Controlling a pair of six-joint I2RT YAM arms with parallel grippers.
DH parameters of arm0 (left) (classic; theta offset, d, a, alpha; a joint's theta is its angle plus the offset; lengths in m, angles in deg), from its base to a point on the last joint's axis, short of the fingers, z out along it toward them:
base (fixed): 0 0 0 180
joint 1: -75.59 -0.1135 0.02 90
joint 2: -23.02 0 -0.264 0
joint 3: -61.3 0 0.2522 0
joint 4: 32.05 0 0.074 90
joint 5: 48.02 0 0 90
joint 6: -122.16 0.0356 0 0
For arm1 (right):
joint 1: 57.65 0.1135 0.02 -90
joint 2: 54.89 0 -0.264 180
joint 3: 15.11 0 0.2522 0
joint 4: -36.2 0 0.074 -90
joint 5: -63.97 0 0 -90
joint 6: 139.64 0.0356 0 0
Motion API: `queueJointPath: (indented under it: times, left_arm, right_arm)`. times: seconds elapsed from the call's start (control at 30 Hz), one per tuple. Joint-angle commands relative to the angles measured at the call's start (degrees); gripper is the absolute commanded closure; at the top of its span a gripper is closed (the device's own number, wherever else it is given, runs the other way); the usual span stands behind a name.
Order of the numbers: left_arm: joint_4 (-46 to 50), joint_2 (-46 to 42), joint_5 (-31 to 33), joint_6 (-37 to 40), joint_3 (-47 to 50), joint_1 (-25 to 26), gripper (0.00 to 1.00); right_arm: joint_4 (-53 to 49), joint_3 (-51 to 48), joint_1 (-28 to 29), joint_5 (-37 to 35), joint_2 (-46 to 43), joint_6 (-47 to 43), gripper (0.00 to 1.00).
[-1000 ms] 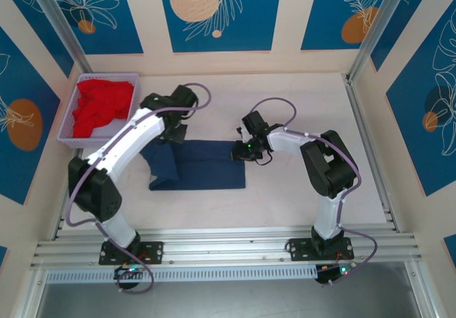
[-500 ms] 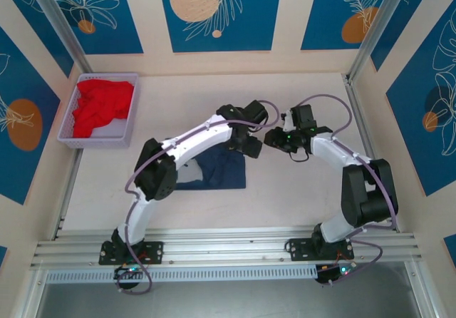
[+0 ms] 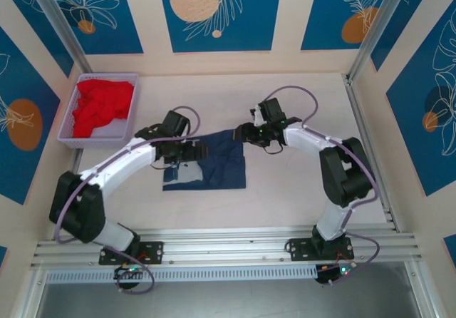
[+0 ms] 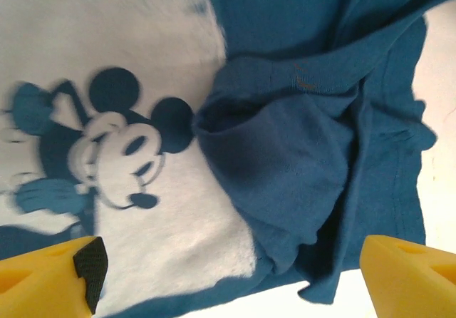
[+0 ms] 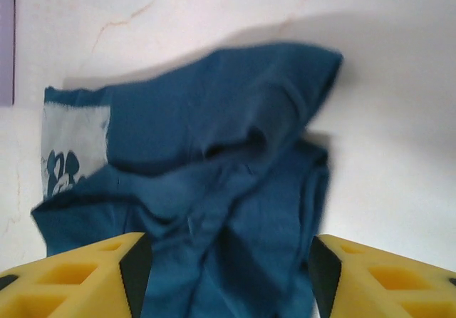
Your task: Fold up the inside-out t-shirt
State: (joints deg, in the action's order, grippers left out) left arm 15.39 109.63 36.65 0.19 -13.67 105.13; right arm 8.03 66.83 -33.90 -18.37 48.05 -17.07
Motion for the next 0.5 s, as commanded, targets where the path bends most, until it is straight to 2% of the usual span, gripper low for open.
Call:
queueJointPath:
  times: [0.0, 0.1, 0.27, 0.37, 0.47]
  left_arm:
    - [-7.7, 4.6, -6.5, -0.8, -0.5, 0.3, 0.08]
    - [-10.8, 7.8, -8.8, -0.6, -1.3, 0.9, 0.09]
    - [-16.4, 9.4, -12.4, -0.4, -2.2, 5.0, 0.11]
    - [-19.3, 10.0, -14.0, -0.2, -2.5, 9.2, 0.13]
    - [-21.4, 10.3, -15.1, 0.2, -2.6, 14.1, 0.15]
  right_arm:
    - [-2.0, 5.2, 0.0, -1.6, 5.8, 3.2, 0.37]
    - [-2.6, 8.5, 0.1, -1.9, 10.2, 3.7, 0.4]
    - [-3.7, 11.4, -1.0, -1.9, 12.9, 3.1, 0.53]
    - [-4.9, 12.8, -2.1, -1.8, 13.8, 2.0, 0.63]
    - [-7.1, 14.4, -3.6, -1.0, 14.8, 0.4, 0.68]
